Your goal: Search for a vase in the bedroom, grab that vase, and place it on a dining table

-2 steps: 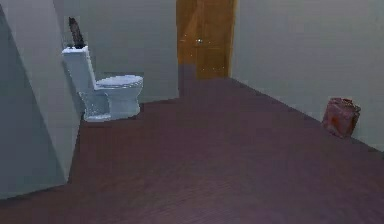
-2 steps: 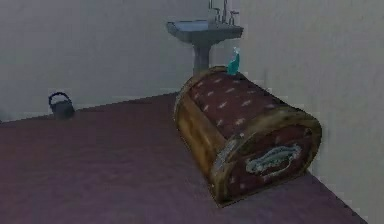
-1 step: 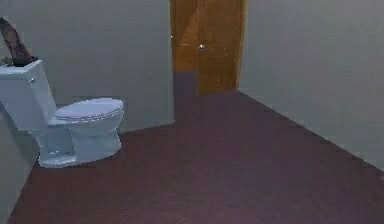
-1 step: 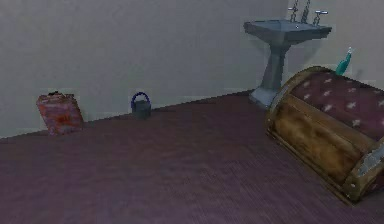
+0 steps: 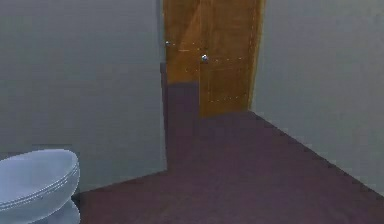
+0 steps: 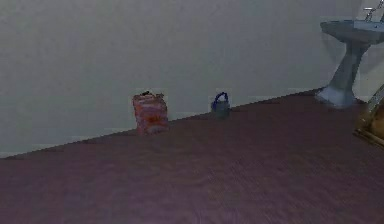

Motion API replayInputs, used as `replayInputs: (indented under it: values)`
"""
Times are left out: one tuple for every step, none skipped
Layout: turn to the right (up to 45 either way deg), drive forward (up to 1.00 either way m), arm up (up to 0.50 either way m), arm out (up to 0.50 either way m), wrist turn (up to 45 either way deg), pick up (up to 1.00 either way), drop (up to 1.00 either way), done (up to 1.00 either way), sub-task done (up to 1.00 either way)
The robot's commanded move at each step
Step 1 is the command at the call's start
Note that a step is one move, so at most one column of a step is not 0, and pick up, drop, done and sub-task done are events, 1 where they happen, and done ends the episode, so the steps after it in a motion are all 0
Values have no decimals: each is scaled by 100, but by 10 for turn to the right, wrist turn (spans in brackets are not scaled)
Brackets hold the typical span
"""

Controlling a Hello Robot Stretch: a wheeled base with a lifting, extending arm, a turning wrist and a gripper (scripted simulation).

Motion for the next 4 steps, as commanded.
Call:
replayInputs:
  values:
    - [0,100,0,0,0,0,0,0,0]
    - [60,0,0,0,0,0,0,0,0]
    - [0,65,0,0,0,0,0,0,0]
    - [-210,0,0,0,0,0,0,0,0]
